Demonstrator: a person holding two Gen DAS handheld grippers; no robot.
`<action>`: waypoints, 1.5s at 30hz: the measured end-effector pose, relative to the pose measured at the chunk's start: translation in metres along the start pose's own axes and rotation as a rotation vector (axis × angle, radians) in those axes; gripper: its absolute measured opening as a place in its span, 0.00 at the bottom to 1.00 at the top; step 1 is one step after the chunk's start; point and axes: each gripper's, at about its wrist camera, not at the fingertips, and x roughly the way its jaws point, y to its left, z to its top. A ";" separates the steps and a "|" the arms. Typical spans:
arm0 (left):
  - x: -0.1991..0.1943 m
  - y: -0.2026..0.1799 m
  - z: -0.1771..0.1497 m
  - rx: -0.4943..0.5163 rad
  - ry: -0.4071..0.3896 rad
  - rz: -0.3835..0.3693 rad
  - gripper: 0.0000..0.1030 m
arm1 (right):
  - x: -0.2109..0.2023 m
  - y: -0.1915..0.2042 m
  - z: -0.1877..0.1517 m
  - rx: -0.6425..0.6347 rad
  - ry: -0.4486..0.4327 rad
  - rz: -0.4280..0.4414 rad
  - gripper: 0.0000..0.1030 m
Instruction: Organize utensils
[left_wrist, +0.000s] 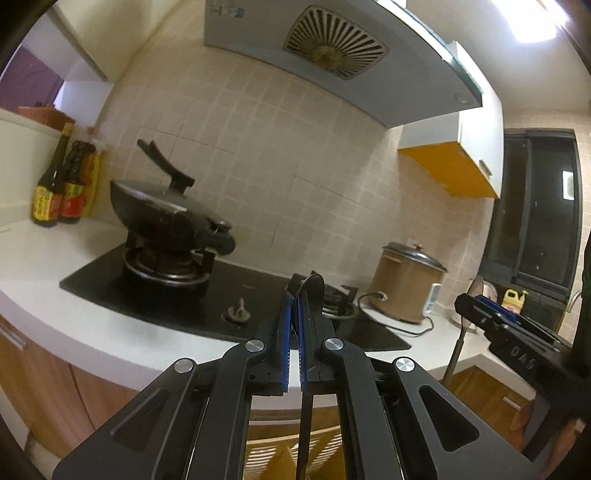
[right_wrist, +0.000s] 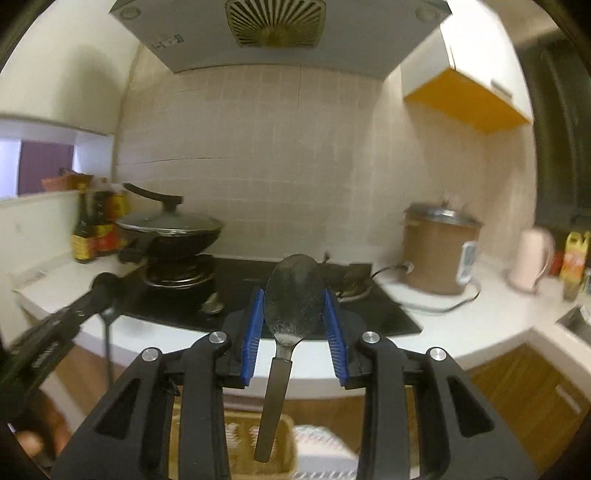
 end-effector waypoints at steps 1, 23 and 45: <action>0.003 0.002 -0.005 -0.001 0.001 0.009 0.01 | 0.005 0.000 -0.005 -0.005 -0.002 -0.006 0.29; -0.066 0.035 -0.022 -0.061 0.452 -0.037 0.46 | -0.070 -0.014 -0.071 0.139 0.418 0.226 0.49; -0.100 0.020 -0.188 0.244 0.971 0.032 0.15 | -0.086 0.044 -0.204 0.280 0.979 0.422 0.49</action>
